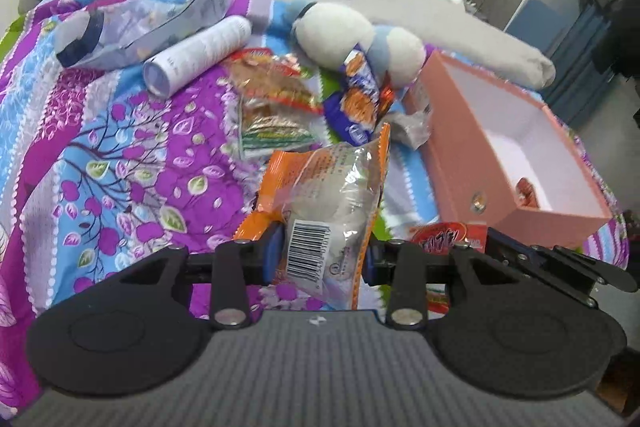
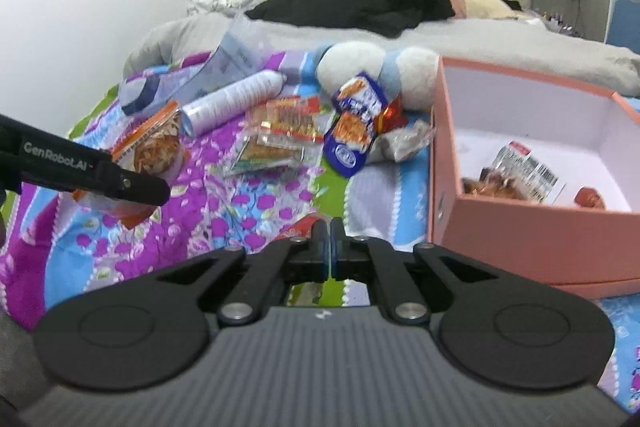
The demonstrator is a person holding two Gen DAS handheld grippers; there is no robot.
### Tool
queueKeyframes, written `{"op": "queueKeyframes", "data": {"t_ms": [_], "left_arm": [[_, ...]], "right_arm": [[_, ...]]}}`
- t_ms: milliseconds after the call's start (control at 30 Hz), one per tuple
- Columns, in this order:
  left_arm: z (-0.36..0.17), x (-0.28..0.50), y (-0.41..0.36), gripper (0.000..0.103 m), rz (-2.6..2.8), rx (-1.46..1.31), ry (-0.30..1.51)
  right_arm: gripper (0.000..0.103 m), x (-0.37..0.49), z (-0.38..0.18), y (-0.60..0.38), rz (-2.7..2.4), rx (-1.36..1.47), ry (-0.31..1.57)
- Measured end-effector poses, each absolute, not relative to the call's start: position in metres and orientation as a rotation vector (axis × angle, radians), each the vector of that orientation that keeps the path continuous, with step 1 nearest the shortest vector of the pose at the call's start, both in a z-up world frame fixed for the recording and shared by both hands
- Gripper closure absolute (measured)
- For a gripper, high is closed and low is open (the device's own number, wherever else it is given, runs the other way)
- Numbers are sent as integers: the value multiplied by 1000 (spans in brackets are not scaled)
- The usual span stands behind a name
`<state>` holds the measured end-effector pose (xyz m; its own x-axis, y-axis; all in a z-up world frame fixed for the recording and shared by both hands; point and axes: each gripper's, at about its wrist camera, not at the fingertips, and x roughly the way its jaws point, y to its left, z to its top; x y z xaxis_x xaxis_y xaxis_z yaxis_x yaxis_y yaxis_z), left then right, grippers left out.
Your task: Organize snacks
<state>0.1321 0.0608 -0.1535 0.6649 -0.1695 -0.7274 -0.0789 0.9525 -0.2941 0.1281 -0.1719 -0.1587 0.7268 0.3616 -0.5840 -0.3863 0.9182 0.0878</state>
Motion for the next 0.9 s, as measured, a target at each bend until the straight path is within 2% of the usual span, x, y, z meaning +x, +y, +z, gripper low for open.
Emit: {"op": "queueKeyframes", "data": {"t_ms": [900], "left_arm": [[-69, 180, -13, 60, -236, -320, 740]], "right_arm": [[100, 135, -70, -235, 307, 22, 499]]}}
